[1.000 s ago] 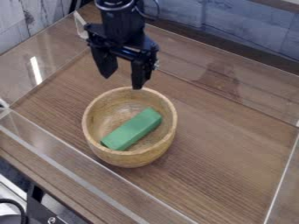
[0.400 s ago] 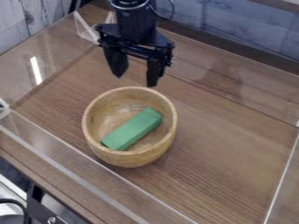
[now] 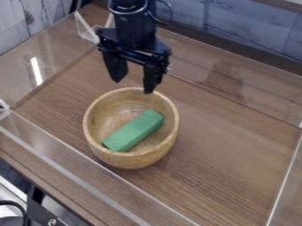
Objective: Put green stick into wooden bowl
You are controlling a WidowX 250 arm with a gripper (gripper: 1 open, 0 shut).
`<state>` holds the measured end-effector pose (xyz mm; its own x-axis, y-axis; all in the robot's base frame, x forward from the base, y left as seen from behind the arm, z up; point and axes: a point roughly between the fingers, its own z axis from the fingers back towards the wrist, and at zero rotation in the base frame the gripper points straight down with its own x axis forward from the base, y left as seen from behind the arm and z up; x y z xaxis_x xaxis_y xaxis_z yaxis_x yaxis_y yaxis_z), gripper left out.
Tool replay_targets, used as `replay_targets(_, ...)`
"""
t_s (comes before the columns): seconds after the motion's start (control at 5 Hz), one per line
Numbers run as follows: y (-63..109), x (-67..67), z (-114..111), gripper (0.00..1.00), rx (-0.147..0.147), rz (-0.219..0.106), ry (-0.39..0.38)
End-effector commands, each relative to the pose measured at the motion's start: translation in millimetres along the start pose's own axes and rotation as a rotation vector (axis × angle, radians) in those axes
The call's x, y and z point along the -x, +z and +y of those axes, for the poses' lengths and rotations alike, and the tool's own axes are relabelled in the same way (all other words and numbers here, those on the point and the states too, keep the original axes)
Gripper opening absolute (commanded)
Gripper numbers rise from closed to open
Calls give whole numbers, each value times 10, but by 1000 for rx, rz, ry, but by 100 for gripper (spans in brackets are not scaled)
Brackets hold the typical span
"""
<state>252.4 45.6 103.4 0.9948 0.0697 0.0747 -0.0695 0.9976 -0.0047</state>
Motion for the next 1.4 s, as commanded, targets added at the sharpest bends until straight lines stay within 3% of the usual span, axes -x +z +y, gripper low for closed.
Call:
replay_targets(0.0, 248, -110, 83, 100, -19, -75, 15)
replay_targets(0.4, 231, 95, 108, 100, -6, -74, -31)
replay_targets(0.6, 230, 114, 10, 100, -2, -65, -32)
replay_targets(1.0, 153, -69, 141, 100, -13, -66, 46)
replay_targets(1.2, 74, -60, 213, 100, -16, -65, 66)
